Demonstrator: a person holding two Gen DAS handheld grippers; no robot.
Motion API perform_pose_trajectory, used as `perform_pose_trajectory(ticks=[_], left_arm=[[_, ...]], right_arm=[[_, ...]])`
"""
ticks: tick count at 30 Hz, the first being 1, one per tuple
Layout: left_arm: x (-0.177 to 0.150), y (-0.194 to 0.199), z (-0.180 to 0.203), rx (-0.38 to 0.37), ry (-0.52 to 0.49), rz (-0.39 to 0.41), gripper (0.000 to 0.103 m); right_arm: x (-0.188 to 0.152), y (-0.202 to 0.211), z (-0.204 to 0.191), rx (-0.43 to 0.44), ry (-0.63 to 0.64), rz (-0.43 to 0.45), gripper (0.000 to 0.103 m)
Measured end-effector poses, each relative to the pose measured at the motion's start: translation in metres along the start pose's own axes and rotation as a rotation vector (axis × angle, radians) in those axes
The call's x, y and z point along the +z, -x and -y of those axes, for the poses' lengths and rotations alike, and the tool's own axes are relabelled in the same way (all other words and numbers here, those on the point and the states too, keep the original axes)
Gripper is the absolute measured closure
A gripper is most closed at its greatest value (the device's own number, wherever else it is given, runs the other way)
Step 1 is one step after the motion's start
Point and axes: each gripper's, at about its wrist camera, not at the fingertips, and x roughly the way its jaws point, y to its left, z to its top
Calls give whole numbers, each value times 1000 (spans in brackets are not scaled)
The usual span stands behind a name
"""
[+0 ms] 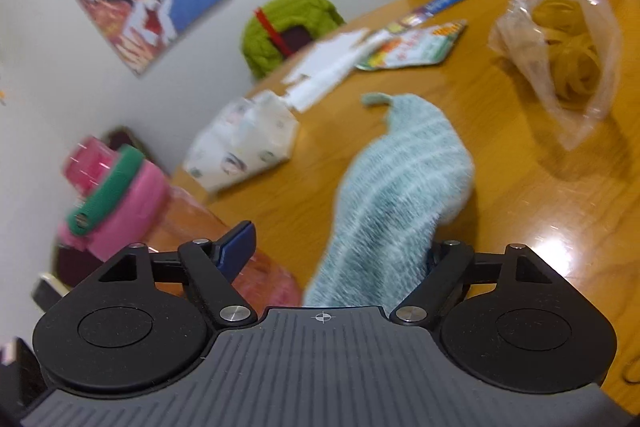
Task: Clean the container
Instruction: 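Rotate the pink bottle with the left tool while the right tool wipes it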
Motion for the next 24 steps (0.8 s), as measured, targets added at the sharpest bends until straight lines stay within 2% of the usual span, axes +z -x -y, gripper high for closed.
perform_pose_trajectory(ticks=[3,7,9,11,13,15,19,21,22,24], left_arm=[[0,0,0,-2,-1,1,20],[0,1,-1,-2,2,6,20],[0,1,-2,-4,5,8,20],[0,1,-2,-7,9,9,20],[0,1,-3,-8,13,7,20],[0,0,-3,-8,16,6,20],[0,1,-2,-10,8,6,20],[0,1,-1,-13,3,10,20],[0,2,-1,-13,5,11,20],[0,2,-3,-11,14,13,20]], right_arm=[[-1,5,-2,-15,7,-9,21],[8,23,-7,-7,16,71,20],[12,32,-9,-3,21,111,15],[16,40,-11,1,26,151,14],[25,32,-20,-52,73,148,18],[26,19,-25,-108,111,137,29],[10,-3,-27,-234,212,110,45],[5,-12,-24,-300,254,108,78],[4,-13,-23,-325,260,124,80],[1,-1,-26,-316,282,226,83]])
